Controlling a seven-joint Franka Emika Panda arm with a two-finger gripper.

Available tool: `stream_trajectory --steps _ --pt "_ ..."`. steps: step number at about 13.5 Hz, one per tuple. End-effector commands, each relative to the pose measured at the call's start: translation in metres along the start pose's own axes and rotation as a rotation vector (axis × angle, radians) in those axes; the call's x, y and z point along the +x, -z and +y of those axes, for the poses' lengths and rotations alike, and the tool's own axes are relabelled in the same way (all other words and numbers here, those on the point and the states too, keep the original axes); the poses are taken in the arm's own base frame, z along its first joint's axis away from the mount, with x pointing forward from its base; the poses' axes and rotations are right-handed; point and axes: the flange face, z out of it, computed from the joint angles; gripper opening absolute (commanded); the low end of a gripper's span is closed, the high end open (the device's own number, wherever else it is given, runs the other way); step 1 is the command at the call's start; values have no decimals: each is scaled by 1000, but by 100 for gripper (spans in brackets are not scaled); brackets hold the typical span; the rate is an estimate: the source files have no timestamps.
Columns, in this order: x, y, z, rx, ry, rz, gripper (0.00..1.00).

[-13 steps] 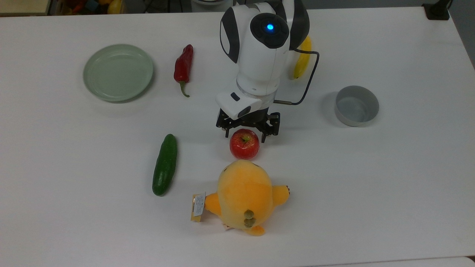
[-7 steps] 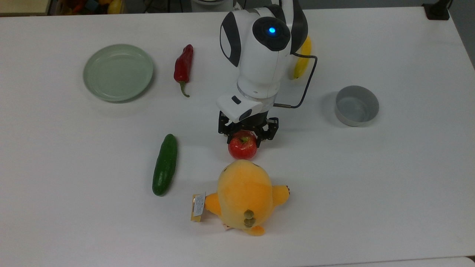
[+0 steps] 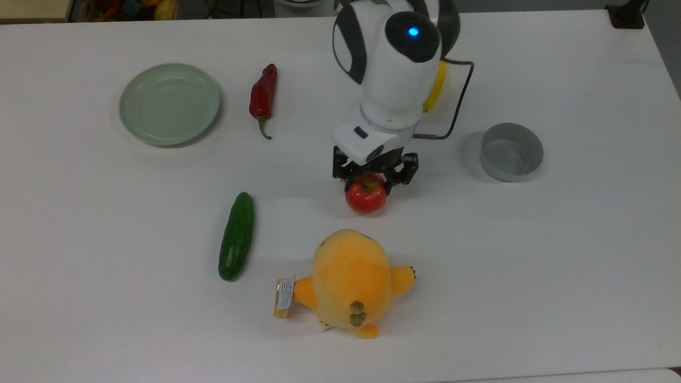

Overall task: Put the red apple in the bowl
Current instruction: 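Lift the red apple and carry it over the grey bowl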

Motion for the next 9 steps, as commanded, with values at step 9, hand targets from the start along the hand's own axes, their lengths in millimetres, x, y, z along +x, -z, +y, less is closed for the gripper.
stream_trajectory --steps 9 --pt "-86 133 -141 68 203 79 43"
